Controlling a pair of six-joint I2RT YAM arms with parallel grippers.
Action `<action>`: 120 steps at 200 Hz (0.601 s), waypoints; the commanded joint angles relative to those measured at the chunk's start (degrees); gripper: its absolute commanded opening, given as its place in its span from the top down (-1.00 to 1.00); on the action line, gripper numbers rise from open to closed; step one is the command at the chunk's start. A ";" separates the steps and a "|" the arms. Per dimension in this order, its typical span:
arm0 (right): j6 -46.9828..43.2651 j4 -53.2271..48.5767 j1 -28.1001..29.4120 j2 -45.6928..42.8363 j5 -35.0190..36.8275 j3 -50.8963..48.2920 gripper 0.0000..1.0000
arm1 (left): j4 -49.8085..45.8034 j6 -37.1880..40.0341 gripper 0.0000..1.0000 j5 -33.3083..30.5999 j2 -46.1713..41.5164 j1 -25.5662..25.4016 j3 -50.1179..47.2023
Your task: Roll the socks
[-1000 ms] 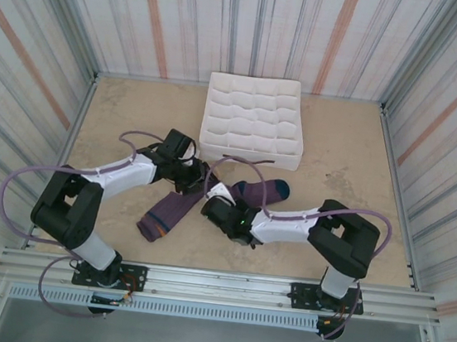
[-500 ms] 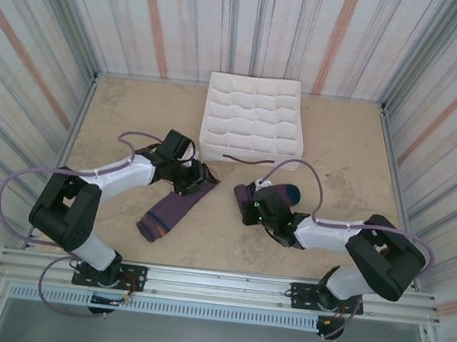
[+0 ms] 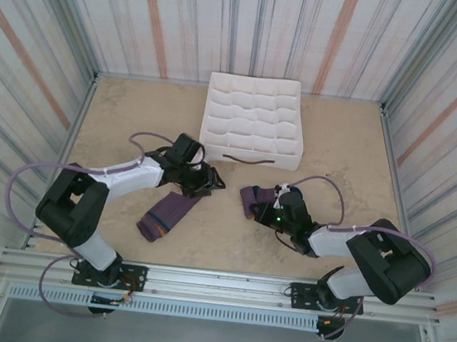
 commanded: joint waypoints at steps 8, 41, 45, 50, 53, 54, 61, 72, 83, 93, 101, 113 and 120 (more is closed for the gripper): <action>5.33 -7.60 -2.85 3.87 -2.39 -1.50 1.00 | 4.13 0.03 -0.16 -1.11 3.49 -3.00 3.61; 8.95 -10.35 -5.30 7.05 -4.04 -0.51 1.00 | 5.65 1.56 -0.13 -1.75 8.09 -5.90 7.06; 9.23 -11.00 -5.38 7.40 -4.07 -0.18 1.00 | 6.04 1.70 -0.13 -1.75 8.60 -6.21 7.40; 9.51 -11.74 -5.53 7.75 -4.22 0.20 1.00 | 6.33 1.80 -0.12 -1.77 9.25 -6.58 7.75; 9.62 -11.95 -5.58 7.90 -4.28 0.30 1.00 | 6.59 1.88 -0.11 -1.77 9.67 -6.74 8.02; 9.64 -11.99 -5.57 8.00 -4.35 0.35 1.00 | 6.65 1.89 -0.11 -1.76 9.77 -6.80 8.11; 9.74 -11.95 -5.64 8.39 -4.70 0.63 1.00 | 7.20 2.21 -0.10 -1.99 10.52 -7.25 8.51; 10.13 -11.92 -5.66 8.65 -4.72 0.79 1.00 | 7.33 3.07 -0.09 -2.75 11.73 -7.84 9.39; 10.35 -12.32 -5.79 8.80 -4.63 0.96 1.00 | 6.91 3.64 -0.07 -3.38 13.06 -8.09 10.41; 10.36 -12.45 -5.94 9.03 -4.55 1.03 1.00 | 6.81 3.78 -0.05 -3.73 14.07 -8.18 10.99; 10.31 -12.44 -6.01 9.29 -4.64 1.06 1.00 | 6.67 3.55 -0.04 -4.15 14.89 -8.18 11.35; 10.27 -12.13 -6.10 9.71 -4.77 1.14 1.00 | 6.28 2.68 -0.02 -4.64 15.86 -8.18 12.01; 10.31 -11.83 -6.12 9.99 -4.75 1.15 1.00 | 6.34 2.39 0.00 -4.82 16.39 -8.27 12.39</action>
